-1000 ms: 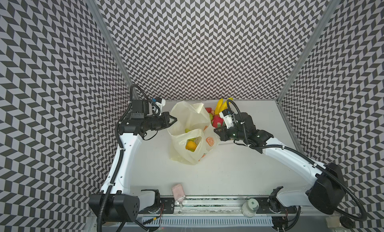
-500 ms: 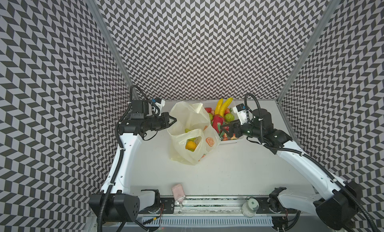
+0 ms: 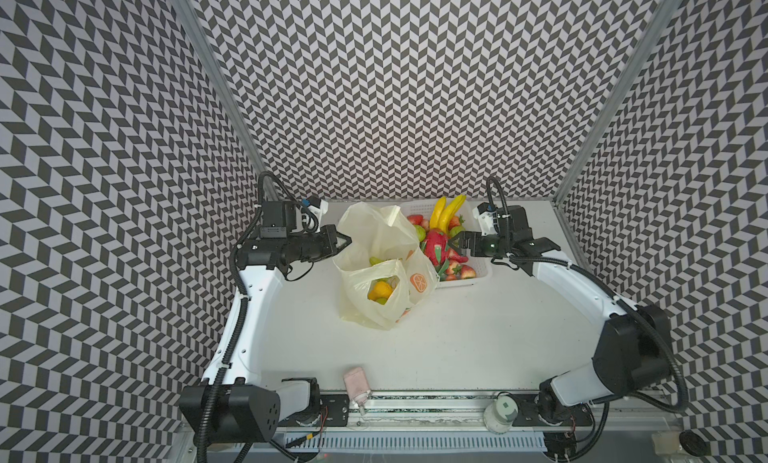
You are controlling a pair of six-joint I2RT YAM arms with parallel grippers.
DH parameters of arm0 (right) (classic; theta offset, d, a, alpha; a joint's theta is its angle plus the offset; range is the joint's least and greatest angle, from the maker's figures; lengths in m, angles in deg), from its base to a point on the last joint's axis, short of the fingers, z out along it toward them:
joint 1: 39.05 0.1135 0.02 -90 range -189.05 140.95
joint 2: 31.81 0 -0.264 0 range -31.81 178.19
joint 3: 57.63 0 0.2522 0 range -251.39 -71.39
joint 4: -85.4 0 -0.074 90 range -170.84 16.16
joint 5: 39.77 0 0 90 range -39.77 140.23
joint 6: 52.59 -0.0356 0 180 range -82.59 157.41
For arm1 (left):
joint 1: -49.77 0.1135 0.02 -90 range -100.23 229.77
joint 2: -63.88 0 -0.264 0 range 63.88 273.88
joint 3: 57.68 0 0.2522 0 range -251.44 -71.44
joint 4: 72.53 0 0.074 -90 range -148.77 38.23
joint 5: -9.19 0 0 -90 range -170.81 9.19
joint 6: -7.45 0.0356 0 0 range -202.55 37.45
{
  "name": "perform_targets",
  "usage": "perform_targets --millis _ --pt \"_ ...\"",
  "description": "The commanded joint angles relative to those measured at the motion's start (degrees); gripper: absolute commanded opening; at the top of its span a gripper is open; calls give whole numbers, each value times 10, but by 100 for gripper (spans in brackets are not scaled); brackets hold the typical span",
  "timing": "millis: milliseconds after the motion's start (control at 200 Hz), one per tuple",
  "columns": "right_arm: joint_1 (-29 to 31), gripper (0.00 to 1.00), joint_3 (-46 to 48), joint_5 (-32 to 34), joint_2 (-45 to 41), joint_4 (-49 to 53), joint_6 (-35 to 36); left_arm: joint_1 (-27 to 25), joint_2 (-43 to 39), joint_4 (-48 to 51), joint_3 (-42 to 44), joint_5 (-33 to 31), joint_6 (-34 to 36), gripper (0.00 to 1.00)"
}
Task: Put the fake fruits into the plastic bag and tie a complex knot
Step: 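Withdraw the right gripper from the bag back over the basket, then lower the right gripper and grasp the red dragon fruit in the basket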
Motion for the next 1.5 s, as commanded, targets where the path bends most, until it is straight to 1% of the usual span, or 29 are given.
perform_targets --millis 0,371,691,1046,1322,1347,1412,1452,1497 --pt "4 100 -36 26 39 -5 -7 7 -5 -9 6 9 12 0" --pt "24 100 -100 25 159 -31 -41 7 -6 -17 13 19 10 0" --pt "33 100 -141 19 223 -39 -73 7 -9 -23 14 24 6 0" --pt "48 100 -168 18 274 -11 -57 7 -12 -20 17 25 8 0" --pt "52 100 -179 13 305 -15 -47 7 -15 -23 24 26 7 0" --pt "53 98 -175 12 303 -20 -47 7 -15 -23 24 26 7 0" --pt "52 91 -164 11 293 -31 -46 7 -15 -23 25 26 7 0" --pt "53 89 -157 13 283 -37 -47 7 -15 -23 25 25 7 0" --pt "52 82 -149 15 272 -45 -46 7 -14 -22 25 25 7 0"
